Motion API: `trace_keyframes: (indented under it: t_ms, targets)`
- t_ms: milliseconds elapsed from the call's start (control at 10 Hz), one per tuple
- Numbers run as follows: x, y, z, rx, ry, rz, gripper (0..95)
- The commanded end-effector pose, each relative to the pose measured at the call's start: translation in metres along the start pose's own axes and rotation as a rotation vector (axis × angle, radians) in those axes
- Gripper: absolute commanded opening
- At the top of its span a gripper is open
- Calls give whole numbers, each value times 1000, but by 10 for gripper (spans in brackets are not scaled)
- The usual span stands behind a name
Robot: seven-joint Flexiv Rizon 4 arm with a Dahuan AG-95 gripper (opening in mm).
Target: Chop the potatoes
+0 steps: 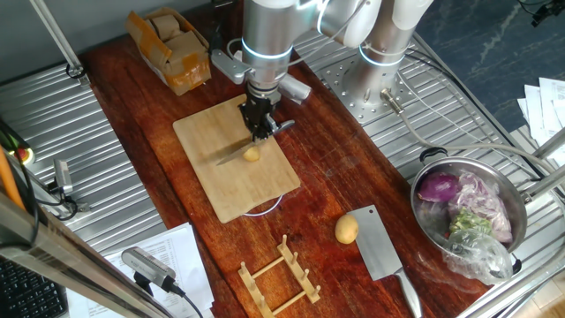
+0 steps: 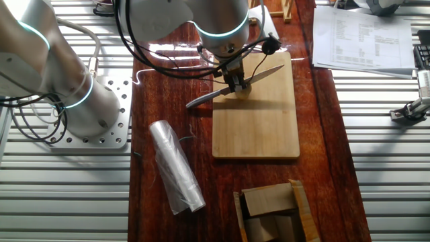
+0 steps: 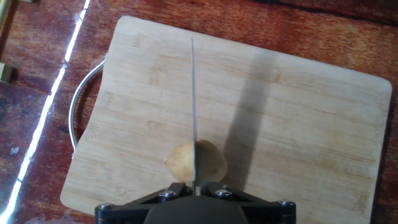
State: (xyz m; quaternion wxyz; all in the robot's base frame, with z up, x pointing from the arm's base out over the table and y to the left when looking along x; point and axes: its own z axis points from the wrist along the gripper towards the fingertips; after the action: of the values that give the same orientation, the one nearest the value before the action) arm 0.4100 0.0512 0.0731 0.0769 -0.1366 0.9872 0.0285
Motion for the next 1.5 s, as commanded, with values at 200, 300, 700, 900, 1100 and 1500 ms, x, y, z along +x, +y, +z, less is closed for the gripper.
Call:
trace_keyframes:
  t_ms: [200, 300, 700, 900, 1100, 1500]
  targets:
    - [0, -1, 0, 3, -2, -2, 190]
    - [0, -1, 0, 3, -3, -1, 190]
    - [-3, 0, 1, 7, -18, 9, 0]
    - [-4, 0, 1, 2, -24, 10, 0]
    - [-6, -1, 1, -2, -26, 12, 0]
    - [-12, -1, -2, 10, -8, -3, 0]
